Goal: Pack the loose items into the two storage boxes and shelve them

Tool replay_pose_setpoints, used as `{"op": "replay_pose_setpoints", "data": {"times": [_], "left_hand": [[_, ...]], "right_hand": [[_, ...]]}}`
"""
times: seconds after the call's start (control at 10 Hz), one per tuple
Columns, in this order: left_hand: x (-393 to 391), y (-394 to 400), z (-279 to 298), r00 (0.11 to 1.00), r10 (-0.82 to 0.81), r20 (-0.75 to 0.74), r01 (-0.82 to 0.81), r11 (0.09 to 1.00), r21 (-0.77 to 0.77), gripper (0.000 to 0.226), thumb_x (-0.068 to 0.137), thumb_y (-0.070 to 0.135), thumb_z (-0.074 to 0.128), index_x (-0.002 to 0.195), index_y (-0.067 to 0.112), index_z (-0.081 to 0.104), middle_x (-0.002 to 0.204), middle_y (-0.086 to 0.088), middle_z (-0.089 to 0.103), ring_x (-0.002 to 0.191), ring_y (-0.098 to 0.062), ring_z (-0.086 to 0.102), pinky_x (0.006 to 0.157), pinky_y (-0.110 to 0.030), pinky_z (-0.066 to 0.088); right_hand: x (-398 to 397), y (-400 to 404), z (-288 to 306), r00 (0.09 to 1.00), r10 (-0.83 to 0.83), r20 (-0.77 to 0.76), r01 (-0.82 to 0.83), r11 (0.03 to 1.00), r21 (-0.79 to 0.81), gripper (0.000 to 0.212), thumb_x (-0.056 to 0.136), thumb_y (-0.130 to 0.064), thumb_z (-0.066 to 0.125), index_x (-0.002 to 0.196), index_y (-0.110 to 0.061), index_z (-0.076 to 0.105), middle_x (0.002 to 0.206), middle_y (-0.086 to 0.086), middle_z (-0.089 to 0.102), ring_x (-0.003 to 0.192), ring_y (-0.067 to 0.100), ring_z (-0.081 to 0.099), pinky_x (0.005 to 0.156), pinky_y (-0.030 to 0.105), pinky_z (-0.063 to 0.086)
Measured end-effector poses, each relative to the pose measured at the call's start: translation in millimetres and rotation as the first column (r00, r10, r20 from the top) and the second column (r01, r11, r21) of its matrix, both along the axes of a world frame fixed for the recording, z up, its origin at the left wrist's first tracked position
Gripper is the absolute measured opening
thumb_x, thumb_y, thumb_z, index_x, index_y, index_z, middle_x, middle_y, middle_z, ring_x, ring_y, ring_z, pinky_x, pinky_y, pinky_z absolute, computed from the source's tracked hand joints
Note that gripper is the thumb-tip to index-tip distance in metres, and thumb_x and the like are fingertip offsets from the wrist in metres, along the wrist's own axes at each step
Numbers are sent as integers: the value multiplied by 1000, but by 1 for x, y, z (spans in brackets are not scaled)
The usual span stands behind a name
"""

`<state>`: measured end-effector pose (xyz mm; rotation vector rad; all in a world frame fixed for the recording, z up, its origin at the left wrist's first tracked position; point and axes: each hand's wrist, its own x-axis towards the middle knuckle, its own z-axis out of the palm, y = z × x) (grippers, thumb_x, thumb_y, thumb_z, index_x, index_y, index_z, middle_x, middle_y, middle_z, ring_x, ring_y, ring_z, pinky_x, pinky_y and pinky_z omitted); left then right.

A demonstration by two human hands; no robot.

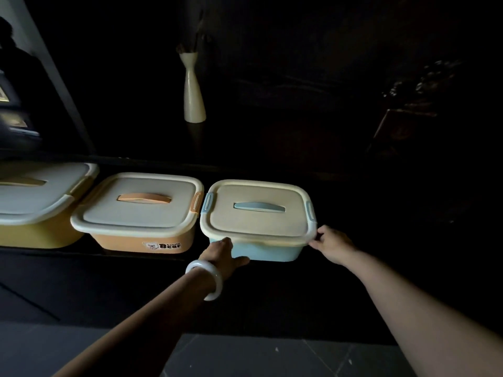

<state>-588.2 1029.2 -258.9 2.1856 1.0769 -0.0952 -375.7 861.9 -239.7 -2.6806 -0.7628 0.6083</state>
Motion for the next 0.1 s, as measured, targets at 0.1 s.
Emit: {"op": "replay_pose_setpoints", "data": {"times": [0.1], "left_hand": [[2,-22,28,995,-92,-35,96,987,128,59,84,47,68,127,11,49,126,-8,57,114,-26,55,98,-36,43]], "right_hand": [[-9,-23,22,995,100,15,-99,994,-45,54,91,-33,63,136,-11,44,140,11,49,127,25,48,102,32,40]]}}
